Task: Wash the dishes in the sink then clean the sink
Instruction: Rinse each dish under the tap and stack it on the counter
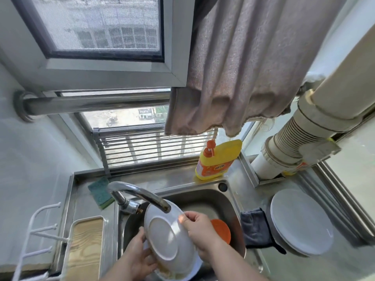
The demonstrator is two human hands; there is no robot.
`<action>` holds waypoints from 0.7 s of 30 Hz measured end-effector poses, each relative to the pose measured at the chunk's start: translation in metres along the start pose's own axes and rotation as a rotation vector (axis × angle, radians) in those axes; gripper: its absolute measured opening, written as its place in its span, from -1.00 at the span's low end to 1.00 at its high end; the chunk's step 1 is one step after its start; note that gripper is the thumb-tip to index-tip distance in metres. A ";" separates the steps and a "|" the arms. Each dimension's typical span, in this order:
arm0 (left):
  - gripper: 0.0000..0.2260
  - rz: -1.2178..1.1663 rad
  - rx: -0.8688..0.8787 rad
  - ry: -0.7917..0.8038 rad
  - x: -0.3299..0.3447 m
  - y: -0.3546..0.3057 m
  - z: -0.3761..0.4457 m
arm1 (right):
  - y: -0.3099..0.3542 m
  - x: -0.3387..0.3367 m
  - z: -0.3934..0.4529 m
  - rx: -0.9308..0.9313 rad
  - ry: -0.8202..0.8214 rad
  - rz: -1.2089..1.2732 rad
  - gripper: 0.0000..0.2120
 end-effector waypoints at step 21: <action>-0.61 0.076 0.171 0.110 0.062 -0.036 -0.013 | -0.099 -0.115 -0.023 0.350 -0.355 0.545 -0.77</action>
Point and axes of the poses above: each hand's wrist, its own z-axis towards the middle knuckle, its own x-axis out of the palm, y = z × x, the point moved 10 cm from there along z, towards the middle knuckle, and after that the axes turned 2 degrees about y, right-handed, at the moved point
